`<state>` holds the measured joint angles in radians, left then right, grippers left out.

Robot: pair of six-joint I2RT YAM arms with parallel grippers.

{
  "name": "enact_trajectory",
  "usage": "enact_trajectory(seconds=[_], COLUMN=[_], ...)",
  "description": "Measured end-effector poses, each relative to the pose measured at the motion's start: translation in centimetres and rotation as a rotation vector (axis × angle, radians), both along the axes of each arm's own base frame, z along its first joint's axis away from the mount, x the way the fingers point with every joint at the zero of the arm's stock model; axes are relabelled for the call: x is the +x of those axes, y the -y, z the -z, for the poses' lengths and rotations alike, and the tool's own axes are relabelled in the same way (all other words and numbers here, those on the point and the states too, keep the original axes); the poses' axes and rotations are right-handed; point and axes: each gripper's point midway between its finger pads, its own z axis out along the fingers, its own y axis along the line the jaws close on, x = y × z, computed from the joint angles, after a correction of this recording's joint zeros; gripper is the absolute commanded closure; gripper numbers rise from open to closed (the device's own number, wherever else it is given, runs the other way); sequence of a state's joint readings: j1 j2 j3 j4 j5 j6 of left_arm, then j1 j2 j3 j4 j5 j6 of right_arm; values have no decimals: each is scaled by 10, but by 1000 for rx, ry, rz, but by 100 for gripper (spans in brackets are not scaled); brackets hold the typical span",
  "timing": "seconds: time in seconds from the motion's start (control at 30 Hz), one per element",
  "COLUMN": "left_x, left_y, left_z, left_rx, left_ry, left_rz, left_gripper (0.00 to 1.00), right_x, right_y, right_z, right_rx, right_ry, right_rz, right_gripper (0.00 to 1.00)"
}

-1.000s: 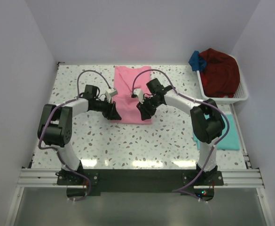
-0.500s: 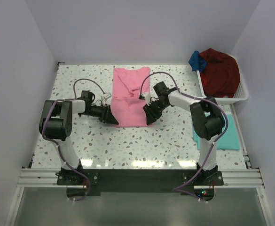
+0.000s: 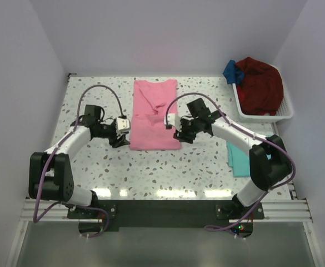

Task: Fold and stack the t-shirts
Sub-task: Fold the tshirt

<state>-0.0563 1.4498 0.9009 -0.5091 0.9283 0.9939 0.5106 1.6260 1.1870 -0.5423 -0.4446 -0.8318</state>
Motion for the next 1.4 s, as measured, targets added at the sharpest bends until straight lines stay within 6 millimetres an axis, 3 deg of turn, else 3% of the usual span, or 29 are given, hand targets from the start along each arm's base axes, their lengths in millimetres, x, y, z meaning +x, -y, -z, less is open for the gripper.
enact_trajectory(seconds=[0.2,0.33,0.5,0.57,0.67,0.8,0.93,1.03,1.27,1.33,1.4], left_x=[-26,-43,-31,-26,-19,-16,-10,4,68,71,62], left_y=[8,20,19,16,14,12,14,18,22,22,23], left_z=[51,73,81,85,89,92,83,64,-23,-31,-29], left_rx=[163,222,289,318,342,362,359,342,258,243,237], left_ry=[119,168,252,266,282,290,263,246,336,341,310], left_rz=[163,251,251,245,239,246,229,196,69,63,77], left_gripper=[41,41,44,50,69,99,100,100,100,100,100], right_x=[-22,-27,-20,-16,-13,-11,-10,-6,57,63,56], right_y=[-13,-21,-17,-18,-18,-18,-16,-13,-11,-9,-7], right_z=[52,73,83,83,85,87,86,78,0,-14,-20], right_rx=[-138,-182,-220,-223,-232,-243,-245,-243,-162,-151,-150], right_ry=[86,128,184,204,221,236,227,193,260,273,259], right_rz=[-201,-283,-315,-322,-330,-337,-318,-275,-115,-99,-102], right_gripper=[50,50,53,58,71,100,100,100,100,100,100])
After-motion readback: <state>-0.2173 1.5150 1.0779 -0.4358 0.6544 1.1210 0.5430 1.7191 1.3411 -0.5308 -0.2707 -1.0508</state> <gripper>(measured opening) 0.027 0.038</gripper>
